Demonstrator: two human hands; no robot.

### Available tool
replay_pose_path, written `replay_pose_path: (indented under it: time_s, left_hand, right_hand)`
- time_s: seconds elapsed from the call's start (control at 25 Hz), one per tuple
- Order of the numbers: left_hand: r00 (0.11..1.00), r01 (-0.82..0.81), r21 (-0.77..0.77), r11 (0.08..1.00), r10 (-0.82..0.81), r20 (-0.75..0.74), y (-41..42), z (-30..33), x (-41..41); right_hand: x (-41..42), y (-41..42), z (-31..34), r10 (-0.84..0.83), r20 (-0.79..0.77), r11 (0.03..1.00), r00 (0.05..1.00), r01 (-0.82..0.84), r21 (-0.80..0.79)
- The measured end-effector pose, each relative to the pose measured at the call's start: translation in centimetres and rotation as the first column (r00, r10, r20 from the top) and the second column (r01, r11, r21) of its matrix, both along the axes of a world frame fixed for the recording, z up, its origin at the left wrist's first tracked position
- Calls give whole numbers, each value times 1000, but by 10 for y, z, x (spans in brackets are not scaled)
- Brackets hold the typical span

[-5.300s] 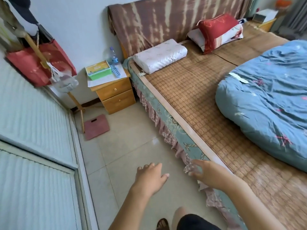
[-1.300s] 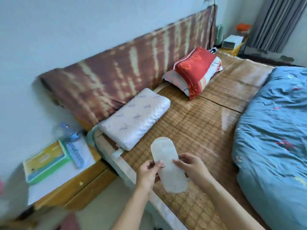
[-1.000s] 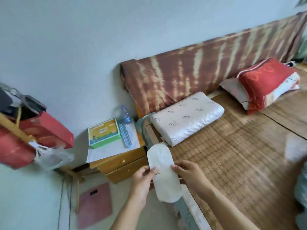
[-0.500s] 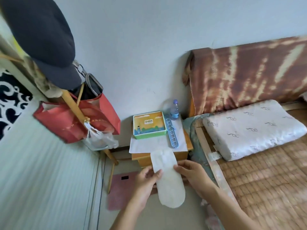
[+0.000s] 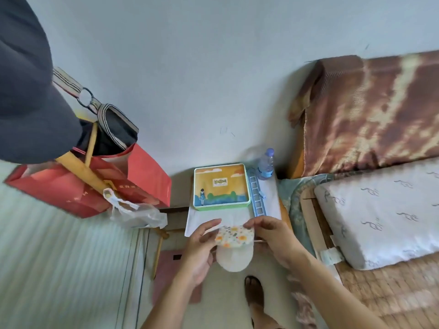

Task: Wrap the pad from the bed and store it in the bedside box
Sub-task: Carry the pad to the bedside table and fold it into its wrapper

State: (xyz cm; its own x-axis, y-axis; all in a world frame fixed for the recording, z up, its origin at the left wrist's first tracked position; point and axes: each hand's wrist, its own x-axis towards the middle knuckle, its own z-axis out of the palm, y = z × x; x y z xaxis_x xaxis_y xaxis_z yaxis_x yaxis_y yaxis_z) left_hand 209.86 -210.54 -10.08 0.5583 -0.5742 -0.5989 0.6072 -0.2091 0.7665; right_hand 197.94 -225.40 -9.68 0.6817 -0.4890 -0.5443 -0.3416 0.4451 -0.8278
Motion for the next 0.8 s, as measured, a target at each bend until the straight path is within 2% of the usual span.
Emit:
replay_pose_path:
  time_s: [0.12, 0.24, 0.44, 0.52, 0.64, 0.8]
  left_hand:
    - [991, -80, -27, 996, 76, -114, -34, -15, 24]
    - [985, -30, -42, 999, 22, -173, -54, -28, 39]
    - [989, 105, 131, 986, -90, -117, -74, -72, 60]
    - [994, 78, 182, 980, -64, -84, -76, -98, 70]
    - [996, -36, 252, 967, 56, -71, -77, -130, 76]
    - [994, -48, 338, 940, 79, -78, -75, -186, 87]
  right_hand:
    - [28, -38, -19, 8, -44, 999, 999, -6, 33]
    - [52, -56, -37, -4, -67, 998, 998, 8, 61]
    - [76, -56, -75, -15, -141, 993, 990, 31, 113]
    - [80, -55, -98, -70, -142, 983, 987, 92, 157]
    - [87, -50, -127, -128, -157, 925, 979, 175, 337]
    - [110, -38, -187, -59, -362, 944, 930, 170, 283]
